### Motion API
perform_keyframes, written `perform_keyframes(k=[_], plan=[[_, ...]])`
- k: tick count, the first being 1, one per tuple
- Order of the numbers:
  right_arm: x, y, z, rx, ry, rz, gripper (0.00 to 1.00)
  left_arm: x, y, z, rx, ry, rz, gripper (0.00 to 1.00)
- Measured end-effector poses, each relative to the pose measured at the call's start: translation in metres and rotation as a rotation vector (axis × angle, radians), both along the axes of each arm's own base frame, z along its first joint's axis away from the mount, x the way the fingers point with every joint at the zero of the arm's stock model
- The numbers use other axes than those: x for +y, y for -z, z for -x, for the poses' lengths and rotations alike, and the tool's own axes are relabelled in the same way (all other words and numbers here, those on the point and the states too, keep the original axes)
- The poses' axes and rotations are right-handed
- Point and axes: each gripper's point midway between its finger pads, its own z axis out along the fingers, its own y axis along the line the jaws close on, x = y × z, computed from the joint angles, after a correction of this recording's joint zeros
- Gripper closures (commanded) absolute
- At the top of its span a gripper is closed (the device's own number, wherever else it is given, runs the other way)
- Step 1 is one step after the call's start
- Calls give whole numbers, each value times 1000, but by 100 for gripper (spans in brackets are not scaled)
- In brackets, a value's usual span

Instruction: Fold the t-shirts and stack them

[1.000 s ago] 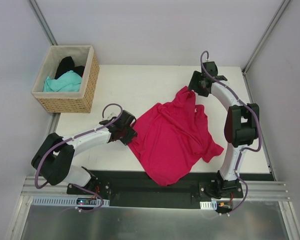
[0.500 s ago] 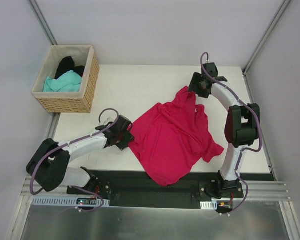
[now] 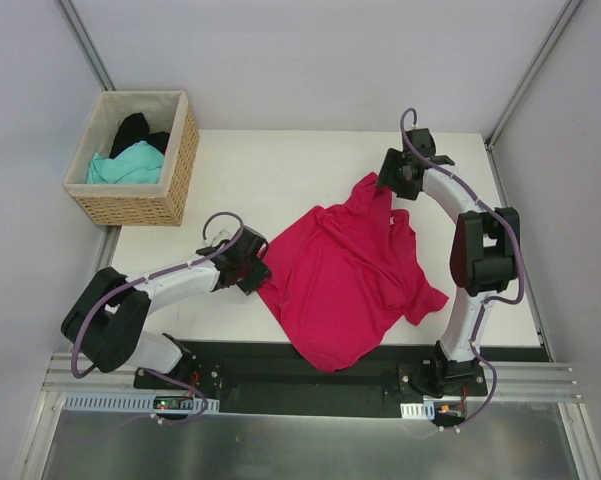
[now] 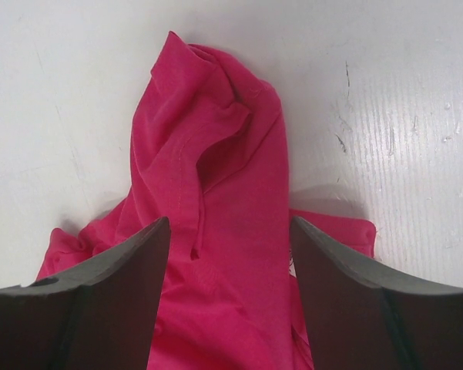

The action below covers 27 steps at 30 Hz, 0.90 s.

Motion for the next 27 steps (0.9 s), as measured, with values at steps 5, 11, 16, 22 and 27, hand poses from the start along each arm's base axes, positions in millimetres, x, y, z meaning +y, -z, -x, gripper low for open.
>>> perform_keyframes(k=[5,11,16,22,27], plan=[[-1,-1,3,1,0,0,34,0,0,-4,-11,1,1,65],[-1,1,5,6,0,1,34,-1,3,-9,-20,9,-1,68],[-1,1,5,7,0,2,34,-4,4,-13,-27,17,0,83],[-1,2,5,6,2,5,34,-1,5,-18,-41,8,-10,100],[-2,2,5,8,1,7,34,16,-5,-32,-84,-18,-21,100]])
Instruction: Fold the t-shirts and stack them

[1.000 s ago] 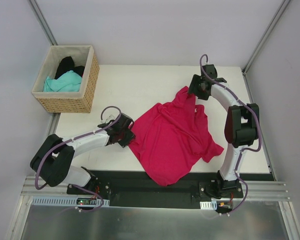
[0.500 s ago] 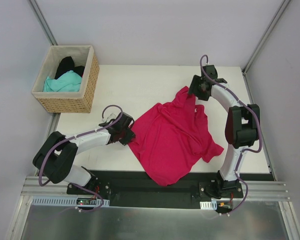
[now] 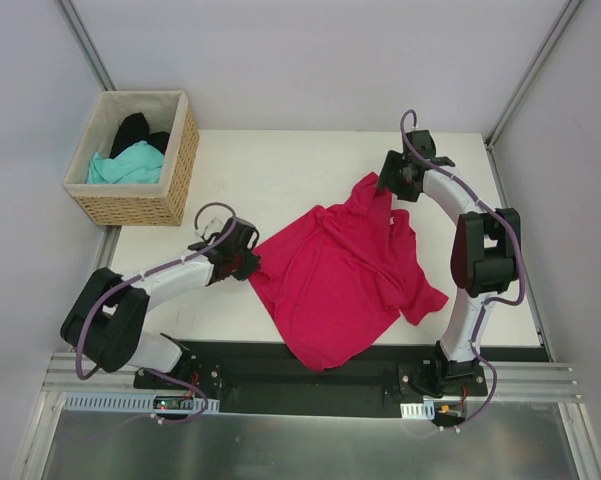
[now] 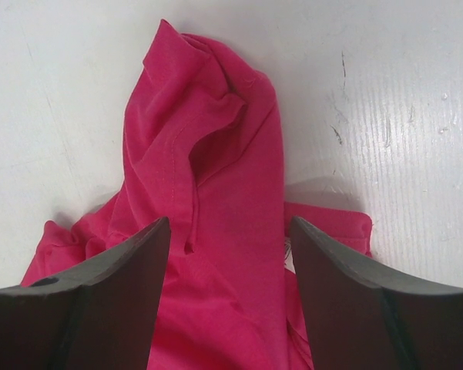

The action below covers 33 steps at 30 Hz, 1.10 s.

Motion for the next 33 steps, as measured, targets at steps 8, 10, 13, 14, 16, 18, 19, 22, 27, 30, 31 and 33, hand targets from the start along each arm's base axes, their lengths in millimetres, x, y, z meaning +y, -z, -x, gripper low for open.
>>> perform_keyframes(k=[8,10,13,14,16,18,19,22,27,30,31,33], plan=[[-3,7,18,37,-18,14,34,54,-21,-11,-90,-71,0,100],[-5,12,36,60,-20,17,34,71,-17,-9,-84,-85,-18,100],[-9,16,66,95,-22,24,33,94,-11,-10,-72,-100,-31,100],[-10,15,76,102,-22,25,33,99,-11,-11,-71,-102,-30,100],[-11,6,89,98,-20,24,32,115,-12,-17,-82,-119,-30,100],[-12,-6,93,75,-19,17,32,131,-14,-22,-96,-139,-31,100],[-11,-14,93,55,-19,12,32,138,-15,-23,-99,-150,-30,100],[-10,-25,93,24,-19,2,33,158,-15,-26,-108,-163,-15,100],[2,-9,95,68,-62,-4,34,162,-11,-38,-81,-108,23,100],[14,13,107,120,-103,-3,35,158,-10,-49,-78,-72,40,100],[16,21,115,147,-116,-3,36,158,-10,-52,-78,-65,43,100],[17,36,131,195,-129,0,36,157,-10,-57,-80,-52,48,100]])
